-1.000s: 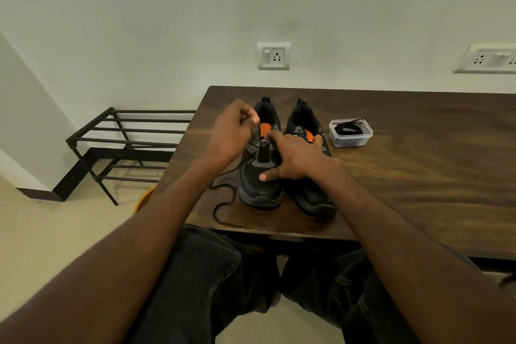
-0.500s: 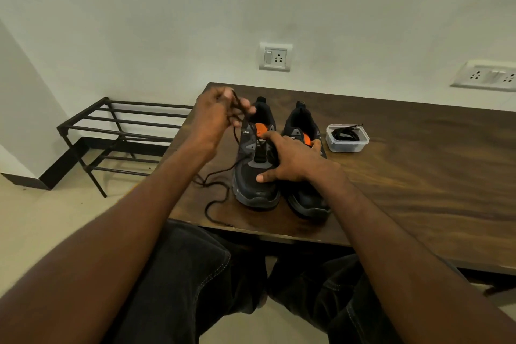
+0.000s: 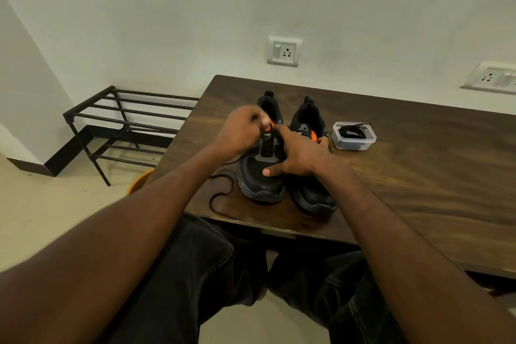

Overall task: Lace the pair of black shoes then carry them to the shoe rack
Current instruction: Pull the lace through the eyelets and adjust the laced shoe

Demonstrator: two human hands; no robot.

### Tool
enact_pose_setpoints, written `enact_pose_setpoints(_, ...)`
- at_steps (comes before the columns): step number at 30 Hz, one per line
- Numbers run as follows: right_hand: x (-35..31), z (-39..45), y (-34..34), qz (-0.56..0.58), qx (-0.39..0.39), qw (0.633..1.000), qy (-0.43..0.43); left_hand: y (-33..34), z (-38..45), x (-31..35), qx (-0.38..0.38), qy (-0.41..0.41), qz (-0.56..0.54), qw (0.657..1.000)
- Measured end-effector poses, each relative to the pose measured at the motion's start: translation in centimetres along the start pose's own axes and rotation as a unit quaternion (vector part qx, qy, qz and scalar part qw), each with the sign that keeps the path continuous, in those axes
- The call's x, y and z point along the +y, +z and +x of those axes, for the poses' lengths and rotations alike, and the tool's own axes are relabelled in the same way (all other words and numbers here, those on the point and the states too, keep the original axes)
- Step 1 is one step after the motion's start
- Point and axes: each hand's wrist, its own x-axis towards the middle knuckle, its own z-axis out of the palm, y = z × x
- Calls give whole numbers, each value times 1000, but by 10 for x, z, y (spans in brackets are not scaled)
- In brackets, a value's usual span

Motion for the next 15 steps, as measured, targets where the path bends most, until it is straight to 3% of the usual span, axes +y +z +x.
enact_pose_setpoints(1,0,-1,-1,0,-2,1000,1,-5,1,5,42,-12,-103,994)
enact_pose_setpoints(3,1,-1,-2,-2,-6,1000,3,-16,1,11,92,-46,-294,950)
enact_pose_setpoints(4,0,-1,-2,-3,-10,1000,4,-19,0,11,92,-55,-313,944)
enact_pose_setpoints(5,-1,0,-3,-4,-11,1000,5,-20,-3,9,81,-52,-256,962)
enact_pose_setpoints(7,-2,0,-2,-6,-10,1000,2,-14,-7,-1,29,-7,-37,999)
enact_pose_setpoints(10,-3,1,-2,-6,-9,1000,-1,0,-8,-14,-77,59,157,983)
enact_pose_setpoints(13,-3,1,-1,-7,-9,1000,3,6,-4,-15,-83,71,235,966)
enact_pose_setpoints(15,-3,-1,-2,-7,-6,1000,4,7,-2,-13,-61,38,202,977)
